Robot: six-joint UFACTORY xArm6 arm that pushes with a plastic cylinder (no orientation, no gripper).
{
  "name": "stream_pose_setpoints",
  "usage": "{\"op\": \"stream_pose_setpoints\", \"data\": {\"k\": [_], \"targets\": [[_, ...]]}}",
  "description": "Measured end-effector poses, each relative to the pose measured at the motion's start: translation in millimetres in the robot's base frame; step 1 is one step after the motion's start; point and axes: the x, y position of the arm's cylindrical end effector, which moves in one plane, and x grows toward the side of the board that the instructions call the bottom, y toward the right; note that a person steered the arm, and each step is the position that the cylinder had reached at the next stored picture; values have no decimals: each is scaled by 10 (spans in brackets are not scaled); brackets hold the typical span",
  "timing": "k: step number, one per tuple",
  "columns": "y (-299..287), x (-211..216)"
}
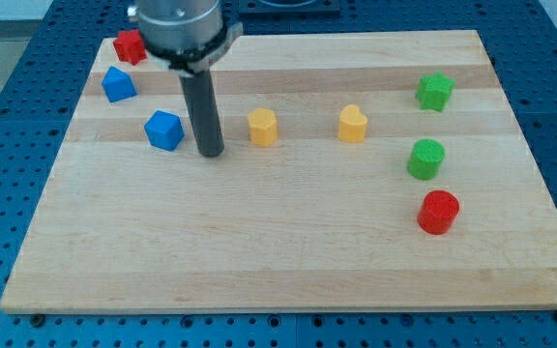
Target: Push the blue cube to the bottom of the blue triangle
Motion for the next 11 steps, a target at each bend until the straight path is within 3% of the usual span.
{"op": "stream_pose_setpoints", "data": {"k": [1,3,5,6,7,9,10,11], "targets": [[-615,-263],[-454,-507],[-990,-567],[-983,-567],[-590,-583],[1047,-919],[1120,-251],[536,-97]]}}
